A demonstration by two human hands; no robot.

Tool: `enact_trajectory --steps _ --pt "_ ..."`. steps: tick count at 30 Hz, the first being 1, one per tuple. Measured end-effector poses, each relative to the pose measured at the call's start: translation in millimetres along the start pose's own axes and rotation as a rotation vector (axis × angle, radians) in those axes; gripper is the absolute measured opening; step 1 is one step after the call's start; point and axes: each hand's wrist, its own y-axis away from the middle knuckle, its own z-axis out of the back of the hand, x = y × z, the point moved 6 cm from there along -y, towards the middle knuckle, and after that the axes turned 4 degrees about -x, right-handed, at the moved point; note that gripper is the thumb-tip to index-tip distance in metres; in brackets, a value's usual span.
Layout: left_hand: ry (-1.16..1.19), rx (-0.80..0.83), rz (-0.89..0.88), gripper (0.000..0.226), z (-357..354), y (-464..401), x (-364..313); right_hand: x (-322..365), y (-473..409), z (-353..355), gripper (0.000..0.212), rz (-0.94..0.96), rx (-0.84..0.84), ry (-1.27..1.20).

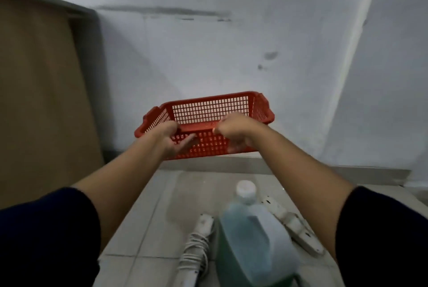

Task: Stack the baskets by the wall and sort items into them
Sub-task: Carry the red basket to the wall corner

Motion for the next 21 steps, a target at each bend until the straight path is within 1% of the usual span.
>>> enact_trajectory --steps 4,6,7,8,10,14,15,17,21 --pt "-0.044 -0.054 0.025 0.014 80.5 -41.6 -18.2 23.6 -18.8 -94.8 0.009 -0.044 0.102 -0.054" --pt "-0.050 -0.089 0.015 0.012 113.0 -63.8 -17.4 17.5 -32.3 -143.1 0.008 -0.081 0.132 -0.106" --pt "-0.032 -0.114 0.000 0.015 128.7 -77.6 -15.7 11.3 -39.0 -168.1 0.008 -0.100 0.151 -0.128" --pt "-0.001 -0.139 -0.010 0.020 142.4 -90.5 -11.5 3.6 -45.1 -192.1 0.013 -0.114 0.160 -0.146" --pt "0.048 -0.180 -0.012 0.028 167.3 -119.2 2.0 -18.9 -58.1 -233.5 0.020 -0.158 0.120 -0.192" --pt "0.072 -0.237 0.008 0.036 205.7 -184.1 34.9 -68.9 -77.1 -289.0 0.013 -0.304 0.050 -0.318" --pt "0.089 -0.245 0.023 0.035 212.5 -200.6 42.2 -79.9 -83.5 -300.0 0.018 -0.338 0.042 -0.347" --pt "0.123 -0.263 0.048 0.034 224.2 -229.7 55.2 -98.6 -95.9 -317.8 0.034 -0.406 0.036 -0.404" --pt "0.178 -0.301 0.044 0.044 241.5 -277.6 70.7 -119.5 -114.2 -347.0 0.042 -0.505 0.085 -0.521"
